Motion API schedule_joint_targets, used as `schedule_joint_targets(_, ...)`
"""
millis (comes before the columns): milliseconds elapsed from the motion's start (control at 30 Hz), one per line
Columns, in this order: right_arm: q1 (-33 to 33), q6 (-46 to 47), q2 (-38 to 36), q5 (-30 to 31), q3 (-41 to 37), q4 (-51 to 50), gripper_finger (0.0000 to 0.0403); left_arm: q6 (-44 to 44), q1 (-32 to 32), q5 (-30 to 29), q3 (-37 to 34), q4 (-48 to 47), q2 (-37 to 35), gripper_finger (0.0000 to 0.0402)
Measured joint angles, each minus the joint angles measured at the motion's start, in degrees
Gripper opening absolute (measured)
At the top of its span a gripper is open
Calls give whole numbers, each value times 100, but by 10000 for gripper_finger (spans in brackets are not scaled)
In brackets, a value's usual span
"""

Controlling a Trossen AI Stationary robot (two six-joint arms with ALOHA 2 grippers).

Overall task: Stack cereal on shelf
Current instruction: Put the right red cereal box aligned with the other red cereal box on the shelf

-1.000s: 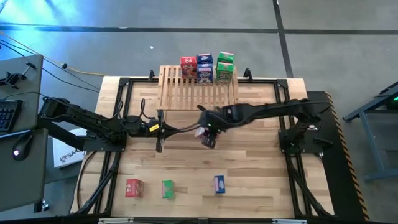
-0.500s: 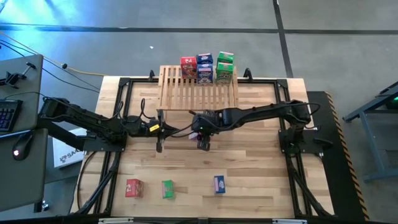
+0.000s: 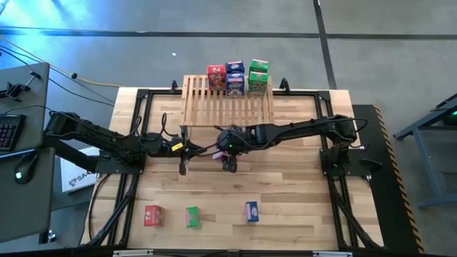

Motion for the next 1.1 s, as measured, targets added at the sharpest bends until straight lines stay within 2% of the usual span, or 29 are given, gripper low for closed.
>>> schedule_joint_targets(333,2,-480,-7,24,84,362,250,2,0,127,0,-2,0,0)
schedule_joint_targets(667,-42,-184,-7,-90,84,288,250,-2,-13,127,-2,-11,0,0)
schedule_joint_targets(1100,-31,-323,-37,-21,84,332,250,-93,-13,129,-7,-10,0,0)
